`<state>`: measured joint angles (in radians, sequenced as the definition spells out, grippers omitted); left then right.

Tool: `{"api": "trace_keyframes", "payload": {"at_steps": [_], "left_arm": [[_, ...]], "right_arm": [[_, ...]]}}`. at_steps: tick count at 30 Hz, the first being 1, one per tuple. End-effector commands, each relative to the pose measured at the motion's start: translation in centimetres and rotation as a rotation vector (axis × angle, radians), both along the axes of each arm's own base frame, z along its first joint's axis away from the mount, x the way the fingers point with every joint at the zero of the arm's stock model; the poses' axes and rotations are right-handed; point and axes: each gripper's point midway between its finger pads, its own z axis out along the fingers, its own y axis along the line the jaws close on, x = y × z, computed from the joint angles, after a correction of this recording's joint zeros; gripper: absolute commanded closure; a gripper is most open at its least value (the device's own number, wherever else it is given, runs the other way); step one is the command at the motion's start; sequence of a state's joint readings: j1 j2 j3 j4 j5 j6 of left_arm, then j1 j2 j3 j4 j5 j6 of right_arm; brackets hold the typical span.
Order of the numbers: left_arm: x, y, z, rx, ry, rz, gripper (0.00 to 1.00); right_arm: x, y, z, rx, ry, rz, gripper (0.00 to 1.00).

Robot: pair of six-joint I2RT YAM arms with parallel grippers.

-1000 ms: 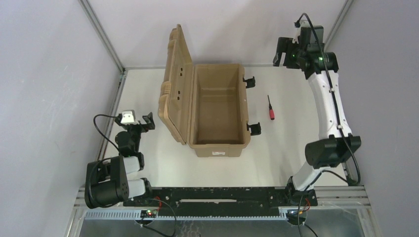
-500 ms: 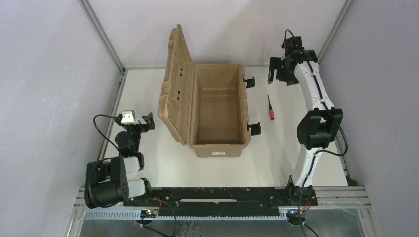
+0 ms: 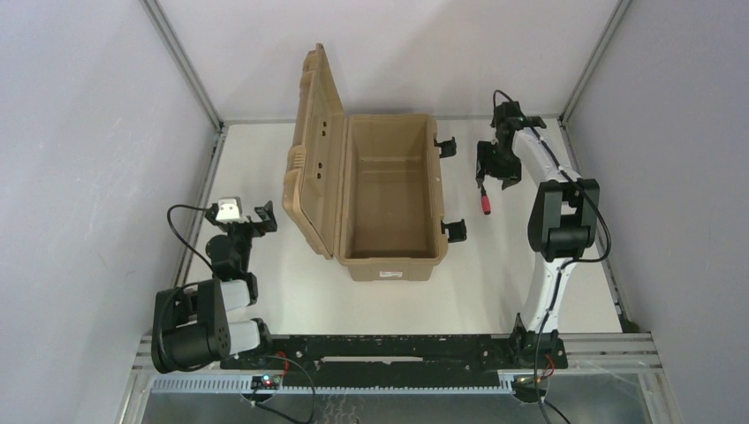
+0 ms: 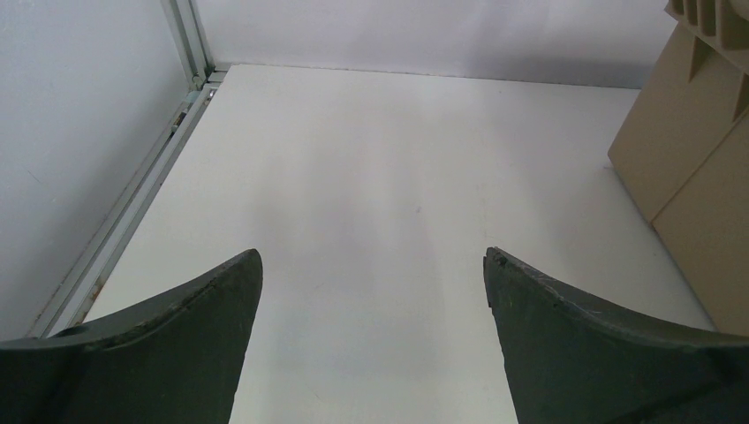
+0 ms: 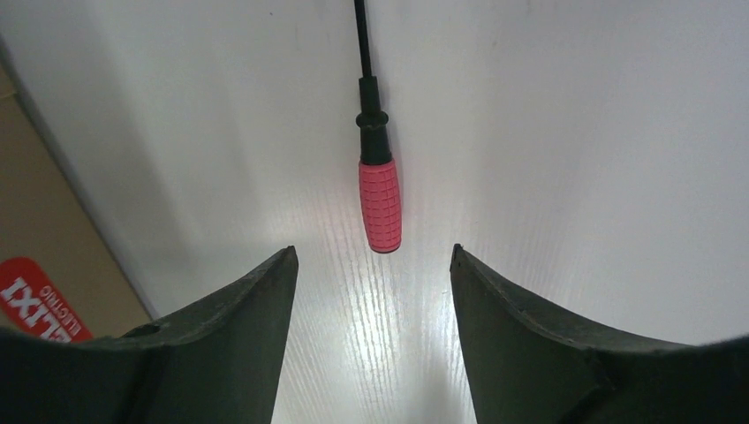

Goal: Put the screwdriver in the bin
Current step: Pick up the screwdriver from the center of the board.

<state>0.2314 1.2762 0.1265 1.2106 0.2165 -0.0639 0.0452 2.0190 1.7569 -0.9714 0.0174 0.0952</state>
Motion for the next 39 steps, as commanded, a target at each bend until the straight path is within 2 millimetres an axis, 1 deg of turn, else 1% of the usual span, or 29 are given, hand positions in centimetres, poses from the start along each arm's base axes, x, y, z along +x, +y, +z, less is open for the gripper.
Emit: {"api": "trace_keyframes", "payload": {"at_steps": [1, 7, 23, 30, 39], "left_arm": [[-0.3, -0.2, 0.4, -0.001, -0.024, -0.009, 0.0], [-0.3, -0.2, 0.4, -0.001, -0.024, -0.008, 0.0], [-0.3, -0.2, 0.4, -0.001, -0.023, -0.007, 0.0], [-0.3, -0.2, 0.4, -0.001, -0.023, -0.008, 0.0], [-0.3, -0.2, 0.4, 0.0, -0.024, -0.007, 0.0]], "right_arm": [[0.5, -0.3, -1.6, -0.004, -0.001, -0.008, 0.3], [0.2, -0.3, -3.6, -0.003, 0.042, -0.007, 0.36], [-0.6, -0.4, -7.5, -0.014, 0.124, -0.012, 0.49], [-0.8, -0.6, -8.5, -0.022, 0.145, -0.014, 0.59], [-0.9, -0.7, -8.8, -0.028, 0.152, -0.018, 0.75]]}}
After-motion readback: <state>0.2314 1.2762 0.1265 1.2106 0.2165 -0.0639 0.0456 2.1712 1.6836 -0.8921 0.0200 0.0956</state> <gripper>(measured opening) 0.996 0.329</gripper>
